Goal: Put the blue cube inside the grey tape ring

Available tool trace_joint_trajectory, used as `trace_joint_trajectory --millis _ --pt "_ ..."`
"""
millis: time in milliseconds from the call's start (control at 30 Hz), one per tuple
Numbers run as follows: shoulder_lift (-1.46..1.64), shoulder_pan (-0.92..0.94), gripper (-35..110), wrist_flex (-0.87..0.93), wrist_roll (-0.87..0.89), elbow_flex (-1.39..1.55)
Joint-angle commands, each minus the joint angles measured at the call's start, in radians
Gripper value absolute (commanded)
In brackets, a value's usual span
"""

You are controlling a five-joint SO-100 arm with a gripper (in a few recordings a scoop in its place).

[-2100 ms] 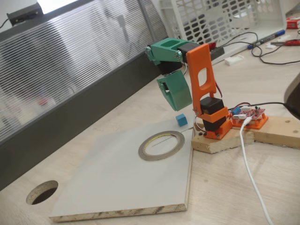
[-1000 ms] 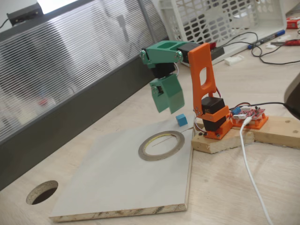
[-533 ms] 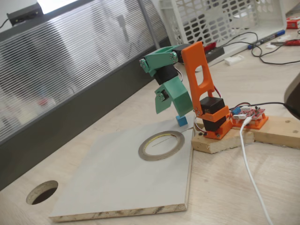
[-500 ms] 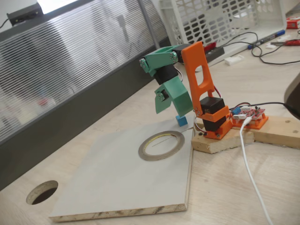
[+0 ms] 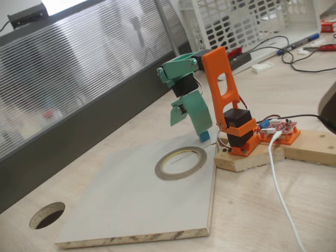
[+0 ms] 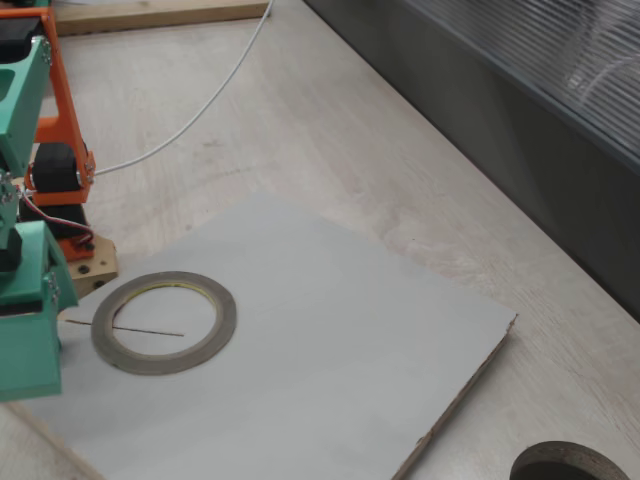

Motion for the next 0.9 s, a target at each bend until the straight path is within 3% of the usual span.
trace_joint_trajectory --millis 0,867 --pt "-0.049 0.005 100 -0.081 0.012 0.002" --pt "-0.092 0.006 100 -0.089 0.006 0.003"
